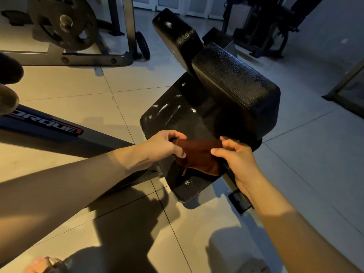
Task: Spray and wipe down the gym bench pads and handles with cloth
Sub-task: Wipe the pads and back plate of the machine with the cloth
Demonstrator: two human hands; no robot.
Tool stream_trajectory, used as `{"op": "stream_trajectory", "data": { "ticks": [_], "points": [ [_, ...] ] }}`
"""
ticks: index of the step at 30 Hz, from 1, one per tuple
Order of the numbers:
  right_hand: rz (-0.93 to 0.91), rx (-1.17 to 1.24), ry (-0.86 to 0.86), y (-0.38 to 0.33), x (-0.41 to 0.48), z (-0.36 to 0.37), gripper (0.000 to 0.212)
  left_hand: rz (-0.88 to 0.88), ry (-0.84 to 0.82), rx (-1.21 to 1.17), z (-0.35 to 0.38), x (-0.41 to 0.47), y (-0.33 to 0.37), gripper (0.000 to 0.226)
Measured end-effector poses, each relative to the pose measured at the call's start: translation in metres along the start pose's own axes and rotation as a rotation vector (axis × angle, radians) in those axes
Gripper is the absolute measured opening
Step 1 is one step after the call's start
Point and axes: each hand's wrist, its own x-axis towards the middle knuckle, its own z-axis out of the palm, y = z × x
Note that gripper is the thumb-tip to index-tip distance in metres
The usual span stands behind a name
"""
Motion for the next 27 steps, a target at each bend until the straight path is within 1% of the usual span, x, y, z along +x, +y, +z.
{"op": "stream_trajectory", "data": {
  "ticks": [1,3,5,6,9,11,12,14,16,18,20,22,24,26,27],
  "points": [
    [-0.002,-0.005,-0.013,-0.001,-0.001,0.0,0.016,0.013,-0.007,0.072,0.0,0.0,0.0,0.039],
    [-0.012,-0.024,-0.027,0.0,-0.002,0.001,0.021,0.04,0.017,0.154,0.0,0.0,0.001,0.022],
    [-0.023,-0.033,-0.031,0.001,-0.003,0.001,0.015,0.035,0.015,0.171,-0.003,0.0,0.002,0.008],
    [-0.025,-0.031,-0.036,0.0,-0.004,0.001,0.013,0.024,-0.003,0.17,-0.005,-0.001,0.003,0.007],
    [0.012,0.026,-0.053,-0.003,-0.004,0.003,0.016,-0.007,-0.096,0.115,-0.013,-0.001,0.003,0.012],
    [0.07,0.106,-0.061,-0.005,-0.005,0.004,0.023,-0.048,-0.139,-0.008,-0.014,-0.002,0.001,0.016],
    [0.094,0.116,-0.051,-0.006,-0.005,0.005,0.027,-0.084,-0.133,-0.067,-0.012,-0.003,-0.001,0.02],
    [0.103,0.07,0.007,-0.006,-0.007,0.008,0.034,-0.157,-0.049,-0.086,-0.004,-0.004,-0.004,0.024],
    [0.07,-0.018,0.094,-0.002,-0.01,0.014,0.03,-0.198,0.092,-0.016,0.009,-0.006,-0.006,0.025],
    [0.018,-0.15,0.152,0.003,-0.012,0.022,0.029,-0.191,0.214,0.026,0.022,-0.007,-0.005,0.026],
    [-0.024,-0.289,0.178,0.006,-0.013,0.028,0.033,-0.158,0.267,0.014,0.031,-0.005,-0.004,0.023],
    [-0.042,-0.349,0.187,0.003,-0.016,0.03,0.036,-0.146,0.254,-0.06,0.035,-0.005,-0.001,0.021],
    [-0.04,-0.335,0.165,0.0,-0.02,0.03,0.036,-0.162,0.177,-0.176,0.037,-0.005,0.001,0.023],
    [-0.037,-0.28,0.113,-0.003,-0.022,0.03,0.03,-0.173,0.084,-0.278,0.039,-0.006,0.002,0.031],
    [-0.035,-0.24,0.086,-0.003,-0.022,0.03,0.023,-0.169,0.045,-0.306,0.039,-0.005,0.001,0.037]
  ]
}}
